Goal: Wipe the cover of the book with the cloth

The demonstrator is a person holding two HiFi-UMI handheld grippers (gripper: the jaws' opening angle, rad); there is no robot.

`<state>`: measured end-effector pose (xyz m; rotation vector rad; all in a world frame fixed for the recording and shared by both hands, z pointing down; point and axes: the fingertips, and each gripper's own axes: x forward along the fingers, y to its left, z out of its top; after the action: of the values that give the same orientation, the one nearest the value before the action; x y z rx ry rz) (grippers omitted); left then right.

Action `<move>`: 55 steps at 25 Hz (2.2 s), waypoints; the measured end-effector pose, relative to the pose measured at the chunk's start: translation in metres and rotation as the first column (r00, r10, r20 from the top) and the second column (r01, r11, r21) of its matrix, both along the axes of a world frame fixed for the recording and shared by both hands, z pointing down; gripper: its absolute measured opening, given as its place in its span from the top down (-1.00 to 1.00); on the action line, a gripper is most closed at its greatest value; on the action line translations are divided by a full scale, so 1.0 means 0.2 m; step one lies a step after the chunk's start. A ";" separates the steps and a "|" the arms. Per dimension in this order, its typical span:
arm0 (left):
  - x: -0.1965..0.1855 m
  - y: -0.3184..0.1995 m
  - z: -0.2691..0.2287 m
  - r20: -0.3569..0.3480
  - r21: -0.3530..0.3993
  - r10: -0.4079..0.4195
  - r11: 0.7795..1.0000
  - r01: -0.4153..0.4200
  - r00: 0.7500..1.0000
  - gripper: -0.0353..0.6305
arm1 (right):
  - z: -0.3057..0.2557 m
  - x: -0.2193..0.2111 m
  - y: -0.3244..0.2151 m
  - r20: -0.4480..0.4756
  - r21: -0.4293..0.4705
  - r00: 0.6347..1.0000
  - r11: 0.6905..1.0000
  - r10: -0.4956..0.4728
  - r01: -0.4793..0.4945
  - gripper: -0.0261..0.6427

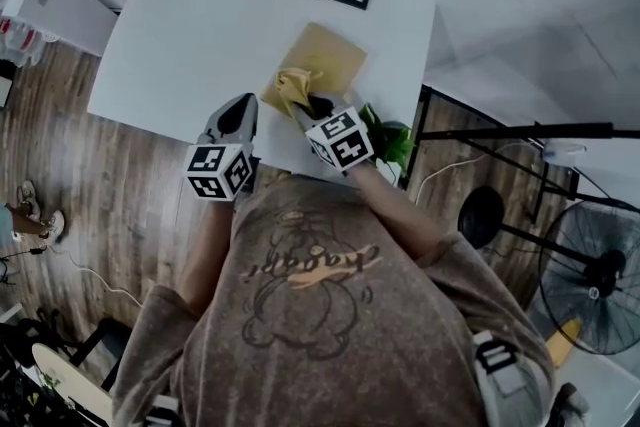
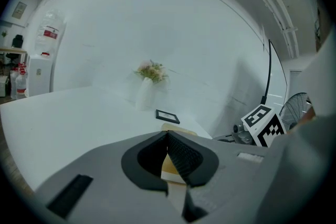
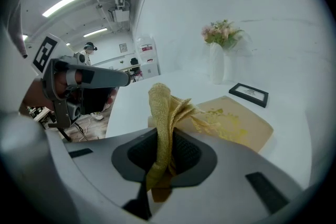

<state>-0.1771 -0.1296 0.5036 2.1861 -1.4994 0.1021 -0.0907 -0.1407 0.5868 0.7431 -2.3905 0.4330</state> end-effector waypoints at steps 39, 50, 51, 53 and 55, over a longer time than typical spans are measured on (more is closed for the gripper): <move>0.03 -0.10 0.15 -0.019 -0.073 0.017 0.997 -0.018 1.000 0.88 | -0.21 -0.17 -0.32 0.099 -0.022 0.993 0.998 0.058 -0.056 0.73; 0.08 -0.17 0.23 0.001 -0.112 0.047 0.993 -0.046 0.999 0.88 | 0.00 -0.19 -0.35 -0.003 -0.037 1.000 0.999 -0.002 0.002 0.73; 0.09 -0.17 0.24 0.001 -0.114 0.050 0.992 -0.050 0.999 0.88 | 0.00 -0.18 -0.35 -0.008 -0.037 1.000 0.999 -0.005 0.005 0.73; 0.09 -0.17 0.25 0.002 -0.118 0.053 0.992 -0.053 0.999 0.88 | 0.01 -0.14 -0.35 -0.022 -0.041 1.000 0.999 -0.004 0.003 0.73; 0.10 -0.17 0.26 0.003 -0.123 0.055 0.991 -0.055 0.998 0.88 | 0.02 -0.10 -0.35 -0.030 -0.045 0.999 0.999 0.010 -0.012 0.73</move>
<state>-0.1578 -0.1636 0.5546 2.1306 -1.3982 0.2142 -0.1106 -0.2103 0.5903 0.7381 -2.3421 0.4752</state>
